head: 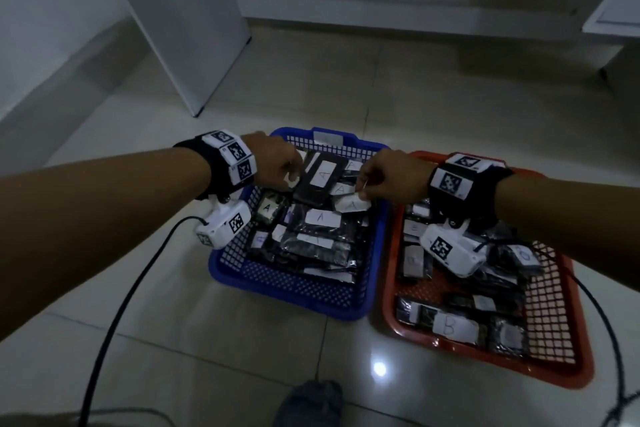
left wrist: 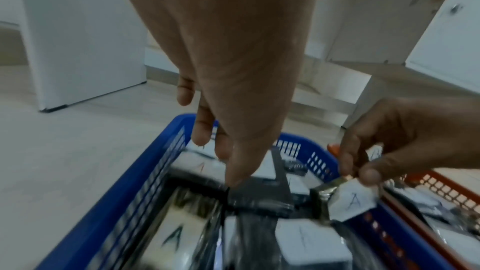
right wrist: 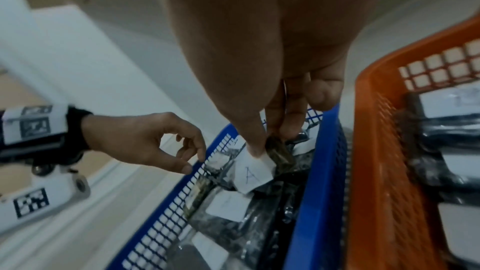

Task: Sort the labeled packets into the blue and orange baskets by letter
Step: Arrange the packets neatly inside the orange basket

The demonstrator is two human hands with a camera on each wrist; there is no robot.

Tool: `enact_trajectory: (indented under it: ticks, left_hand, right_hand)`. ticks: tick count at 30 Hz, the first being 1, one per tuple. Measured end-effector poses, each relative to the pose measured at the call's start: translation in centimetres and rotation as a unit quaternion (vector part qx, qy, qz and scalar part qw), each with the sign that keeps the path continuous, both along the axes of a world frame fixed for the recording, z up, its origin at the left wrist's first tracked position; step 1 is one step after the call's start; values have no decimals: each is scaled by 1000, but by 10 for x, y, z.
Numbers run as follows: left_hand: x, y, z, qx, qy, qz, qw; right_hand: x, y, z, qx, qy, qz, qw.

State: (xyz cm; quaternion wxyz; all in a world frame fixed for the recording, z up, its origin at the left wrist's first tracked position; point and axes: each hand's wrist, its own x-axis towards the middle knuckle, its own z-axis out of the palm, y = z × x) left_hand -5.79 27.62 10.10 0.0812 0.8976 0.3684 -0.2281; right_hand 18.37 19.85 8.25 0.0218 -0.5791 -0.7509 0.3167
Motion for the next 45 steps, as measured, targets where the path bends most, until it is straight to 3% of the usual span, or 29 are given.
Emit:
enact_trajectory:
  ticks: [3,8,13,17,20,24,31,35,38,42,45]
  left_hand:
    - [-13,-5,-10,-17,8,2,1000]
    - [-29,-11,-19,-47,-22,28,998]
    - [-30,-23,-29,-46,-41,-2,998]
    - [-20,-32,-37,-49,-103,-41,993]
    - [-8,-45,-44,-56,-140,-61,987]
    - [3,-55,-55,-38,-110,-75,990]
    - [6,-55,-63,-23,-94,-76,992]
    - [11,-53,-60,-38,-84,-66,994]
    - [16,-52,-55,-37,-71,-55,995]
    - [20,-52,-50,17,-47,-72,996]
    - [17,-49,-47,35,-19,-63,997]
  right_hand:
    - [-1,6,-1,-9,-19,61,998]
    - [8,18,8,-89,28,137,986]
    - [-5,16,-12,-138,-37,178,974]
    - [-10,15,-22,-74,-68,147,984]
    - [-9,7,-18,-4,-37,115,993]
    - [-10,-12,-21,-81,-93,123,985]
    - [-15,-29,-34,3,-89,62,994]
    - [-7,-33,-34,101,-226,113,962]
    - [-9,-31,-31,71,-268,112,954]
    - [-16,-24,-29,51,-259,95,960]
    - [-12,-21,-32,31,-187,59,980]
